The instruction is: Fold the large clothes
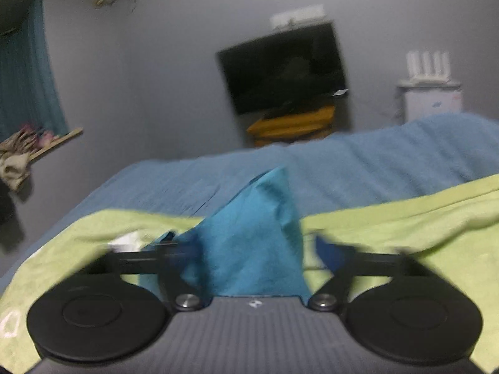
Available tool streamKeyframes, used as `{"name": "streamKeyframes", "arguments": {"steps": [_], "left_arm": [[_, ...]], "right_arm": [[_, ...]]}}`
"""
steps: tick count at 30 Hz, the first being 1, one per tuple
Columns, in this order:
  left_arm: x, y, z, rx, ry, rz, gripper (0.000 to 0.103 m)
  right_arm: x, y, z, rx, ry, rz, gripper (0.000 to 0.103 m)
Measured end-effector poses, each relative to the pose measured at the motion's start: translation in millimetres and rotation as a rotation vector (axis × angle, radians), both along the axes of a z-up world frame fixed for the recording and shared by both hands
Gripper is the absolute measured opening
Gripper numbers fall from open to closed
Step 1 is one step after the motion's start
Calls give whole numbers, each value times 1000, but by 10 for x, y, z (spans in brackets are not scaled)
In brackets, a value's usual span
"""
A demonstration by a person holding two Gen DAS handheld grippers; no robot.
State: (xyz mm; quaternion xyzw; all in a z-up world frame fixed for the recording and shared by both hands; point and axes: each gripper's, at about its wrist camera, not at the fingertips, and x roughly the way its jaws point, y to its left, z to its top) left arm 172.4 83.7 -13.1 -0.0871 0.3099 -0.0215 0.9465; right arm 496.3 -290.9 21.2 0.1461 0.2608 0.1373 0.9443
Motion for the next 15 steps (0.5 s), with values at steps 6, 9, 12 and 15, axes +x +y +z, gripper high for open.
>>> {"name": "streamKeyframes", "arguments": {"steps": [6,9,12,15], "left_arm": [[6,-2,-39,-7,8,-4,94],[-13,12,-43,-15,7,0,93],[-40,14,-30,-10,12,5,92],[-94,16,6,-5,14,16,91]], "right_arm": [[-585,-93,166,1,-156,92,5],[-1193,-197,224,-33,-251,122,4],[-1878,-290,174,-102,-297,152,4],[-2493,-378,20,-152,-275,171,3]]}}
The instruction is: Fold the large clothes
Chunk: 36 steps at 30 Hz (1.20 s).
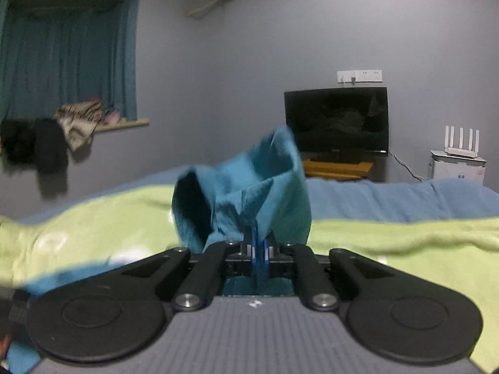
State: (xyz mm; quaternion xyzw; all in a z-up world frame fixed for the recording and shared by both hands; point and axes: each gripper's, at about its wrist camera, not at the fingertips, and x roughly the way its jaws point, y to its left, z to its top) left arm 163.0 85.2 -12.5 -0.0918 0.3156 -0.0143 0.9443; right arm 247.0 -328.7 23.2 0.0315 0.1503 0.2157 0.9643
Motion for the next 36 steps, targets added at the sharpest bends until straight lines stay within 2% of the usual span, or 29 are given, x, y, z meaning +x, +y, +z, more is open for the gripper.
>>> {"name": "streamKeyframes", "arguments": {"steps": [4,9,14,16,17,18,20,21,23,27,31,33,36], "left_arm": [[-109,41,55,-8,1,28,91],[-280,157,172,-45,-26,84,91],[-431,280,315,-84,-59,143,92],[-468,334,363,-114,-80,160,94],[-488,357,380,-128,-89,165,94],[-495,367,395,-135,-96,167,95],[-496,362,431,-154,-105,162,94],[-490,340,469,-166,-120,153,94],[-445,242,599,-167,-153,111,95],[-263,-137,909,-136,-227,-27,95],[-94,-471,1033,-140,-257,-140,95],[-3,-633,983,-112,-219,-211,95],[106,-874,748,-12,-64,-329,88]], "right_arm": [[-558,-24,-276,-63,86,24,3],[-950,-10,-511,-167,164,4,3],[-965,-246,-551,-82,304,-143,4],[-1054,-370,-495,-23,303,-186,5],[-1115,-415,-447,3,290,-209,9],[-1182,-473,-380,35,267,-231,21],[-1340,-578,-255,122,205,-268,35],[-1326,-590,-188,167,188,-269,37],[-1313,-532,-93,211,172,-234,37],[-1140,-175,13,131,150,-159,37],[-937,170,10,86,163,-85,37],[-833,300,-79,43,221,-51,37],[-722,393,-279,-3,317,-38,37]]}}
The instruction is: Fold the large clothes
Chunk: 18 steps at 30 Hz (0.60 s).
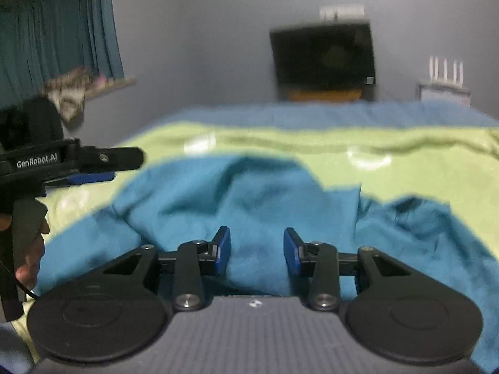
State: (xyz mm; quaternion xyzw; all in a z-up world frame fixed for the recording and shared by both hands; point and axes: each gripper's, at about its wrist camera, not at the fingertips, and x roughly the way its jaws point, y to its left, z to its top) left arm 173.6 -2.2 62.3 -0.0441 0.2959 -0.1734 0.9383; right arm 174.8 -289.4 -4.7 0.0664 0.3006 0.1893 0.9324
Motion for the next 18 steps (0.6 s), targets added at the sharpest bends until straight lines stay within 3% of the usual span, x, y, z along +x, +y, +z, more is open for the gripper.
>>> {"name": "streamKeyframes", "arguments": {"steps": [4,7,10,14,16,18], "left_arm": [[-28,-98,-512,95,154,-49,87],[-43,-73,-819,145,223,-31,87],[-12,-6,-842,122,228,-21,89],[-38,28,-906,146,217,-13,92],[-71,9,-963,171,212,-15,93],[-71,-13,-1009,191,208,-18,93]], "right_arm": [[31,-17,-342,-55,103,-5,37],[4,-102,-467,-14,131,-31,37],[-45,-239,-378,50,53,-72,37],[-63,-326,-261,139,-54,-123,39],[34,-274,-304,85,-30,-137,39],[187,-181,-494,13,58,-135,39]]}}
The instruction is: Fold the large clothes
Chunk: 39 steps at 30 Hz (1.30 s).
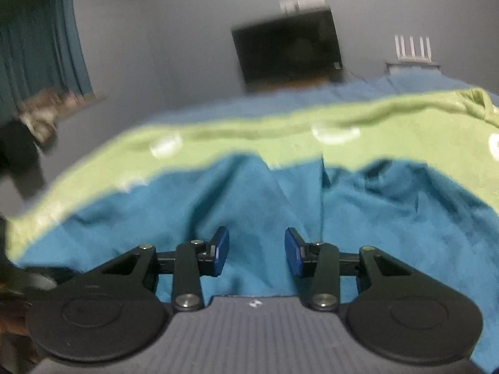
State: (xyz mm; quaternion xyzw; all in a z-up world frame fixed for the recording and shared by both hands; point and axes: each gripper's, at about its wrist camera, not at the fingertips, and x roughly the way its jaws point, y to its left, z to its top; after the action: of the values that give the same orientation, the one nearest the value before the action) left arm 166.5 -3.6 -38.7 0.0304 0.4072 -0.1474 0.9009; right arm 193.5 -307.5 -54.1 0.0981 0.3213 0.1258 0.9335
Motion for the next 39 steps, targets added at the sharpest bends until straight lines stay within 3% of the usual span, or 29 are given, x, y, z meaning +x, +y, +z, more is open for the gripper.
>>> {"name": "streamKeyframes", "arguments": {"steps": [2,7,10,11,12,14,19,24,27,31,39], "left_arm": [[0,-23,-48,17,5,-4,94],[4,-39,-69,26,6,-3,96],[-70,16,3,-11,-17,1,96],[-102,67,51,-39,-30,2,96],[-124,110,121,-66,-43,10,96],[-178,266,263,-107,-75,52,96],[-329,840,580,-175,-127,235,97],[-353,1412,832,-180,-152,350,97],[-302,1620,922,-149,-161,390,97],[-167,1768,930,-169,-148,420,97],[289,1672,776,-179,-115,491,97]], "right_arm": [[85,4,-159,3,54,-5,39],[95,-150,-216,89,57,-5,39],[-34,-321,-144,156,33,-19,39],[-98,-379,-115,171,22,-39,42],[-153,-458,-56,177,9,-73,52],[-269,-636,76,173,-24,-155,62],[-497,-1118,304,190,-48,-285,62],[-672,-1527,376,212,-37,-378,63],[-608,-1594,394,190,-52,-406,64],[-436,-1598,369,161,-33,-396,64],[26,-1608,230,108,-41,-386,67]]}}
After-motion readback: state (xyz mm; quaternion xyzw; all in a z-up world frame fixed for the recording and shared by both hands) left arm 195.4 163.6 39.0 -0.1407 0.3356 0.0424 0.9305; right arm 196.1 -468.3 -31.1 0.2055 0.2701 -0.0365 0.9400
